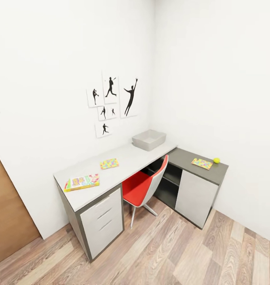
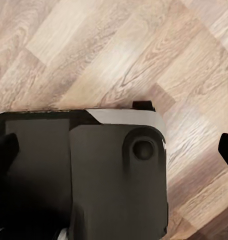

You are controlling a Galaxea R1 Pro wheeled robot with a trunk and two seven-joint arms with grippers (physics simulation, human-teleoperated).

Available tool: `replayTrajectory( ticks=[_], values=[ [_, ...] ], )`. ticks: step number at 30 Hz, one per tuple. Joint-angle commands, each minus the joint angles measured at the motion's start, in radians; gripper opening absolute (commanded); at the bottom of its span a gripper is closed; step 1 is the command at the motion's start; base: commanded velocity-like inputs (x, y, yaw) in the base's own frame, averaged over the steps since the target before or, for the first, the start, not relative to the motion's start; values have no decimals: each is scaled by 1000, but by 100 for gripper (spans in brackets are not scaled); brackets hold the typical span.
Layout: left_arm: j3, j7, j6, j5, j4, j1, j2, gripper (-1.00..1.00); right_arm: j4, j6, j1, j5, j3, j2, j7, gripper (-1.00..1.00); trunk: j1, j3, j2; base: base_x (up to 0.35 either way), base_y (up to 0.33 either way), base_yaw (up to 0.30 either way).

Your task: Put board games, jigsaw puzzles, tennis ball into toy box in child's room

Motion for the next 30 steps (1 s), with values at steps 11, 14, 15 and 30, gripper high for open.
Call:
replayTrajectory(
  ticks=[11,14,15,30],
  values=[
    [0,1,2,0,0,-67,-6,100,-30,97,-80,-81,-2,0,-2,100,-42,14,75,0,0,-2],
    [-4,1,-1,1,1,-68,-9,100,-30,99,-82,-83,-2,0,-3,100,-46,12,82,0,0,0],
    [-5,1,-2,1,2,-68,-10,100,-29,99,-82,-83,-2,0,-3,100,-46,11,82,0,0,0],
    [-12,-3,-119,-7,23,-66,-13,100,-22,29,-76,-71,7,-3,0,100,-46,-9,82,4,0,0]
  ],
)
